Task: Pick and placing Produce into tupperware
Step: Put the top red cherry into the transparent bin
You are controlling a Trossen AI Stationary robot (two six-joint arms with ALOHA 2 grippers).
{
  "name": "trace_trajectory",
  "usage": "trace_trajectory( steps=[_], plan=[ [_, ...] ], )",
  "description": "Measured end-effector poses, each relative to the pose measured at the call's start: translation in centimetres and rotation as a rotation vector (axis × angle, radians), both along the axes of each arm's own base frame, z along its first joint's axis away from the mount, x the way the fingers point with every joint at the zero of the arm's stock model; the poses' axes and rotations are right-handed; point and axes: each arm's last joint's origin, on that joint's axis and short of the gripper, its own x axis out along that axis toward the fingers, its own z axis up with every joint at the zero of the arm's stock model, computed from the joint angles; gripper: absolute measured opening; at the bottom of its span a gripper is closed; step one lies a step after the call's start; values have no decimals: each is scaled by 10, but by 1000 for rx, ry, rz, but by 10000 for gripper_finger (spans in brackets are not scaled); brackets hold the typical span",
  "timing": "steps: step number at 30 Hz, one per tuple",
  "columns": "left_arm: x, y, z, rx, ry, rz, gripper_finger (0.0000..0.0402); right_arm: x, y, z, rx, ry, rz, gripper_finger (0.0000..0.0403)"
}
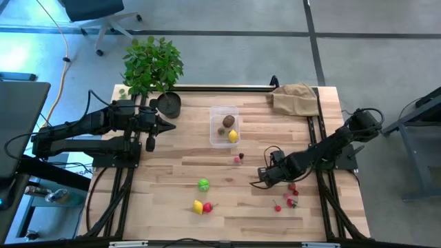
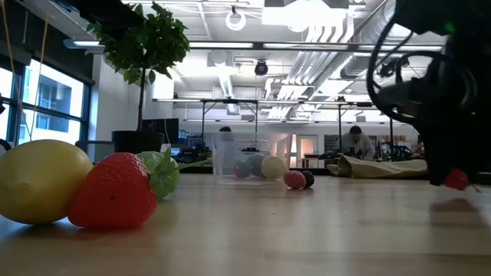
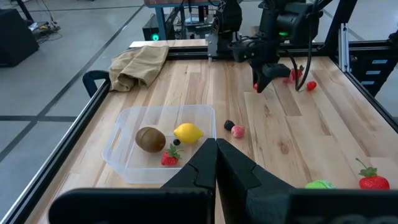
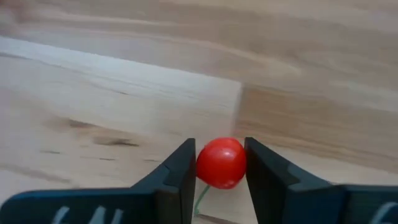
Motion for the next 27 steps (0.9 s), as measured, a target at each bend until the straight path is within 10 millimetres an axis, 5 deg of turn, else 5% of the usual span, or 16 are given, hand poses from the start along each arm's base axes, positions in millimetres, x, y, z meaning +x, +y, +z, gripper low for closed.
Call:
trace_trajectory(
  steps=[9, 18, 23, 27],
  plan=[
    [0, 0, 0, 0, 0, 0, 1, 44, -10, 52, -86, -156, 147, 96],
    [0, 0, 0, 0, 0, 0, 1, 97, -52, 172, -434, -424, 405, 95],
    [0, 0, 0, 0, 0, 0, 1, 104, -92, 235, -612, -512, 443, 95],
    [0, 0, 0, 0, 0, 0, 1, 103, -122, 266, -716, -534, 444, 95]
  ],
)
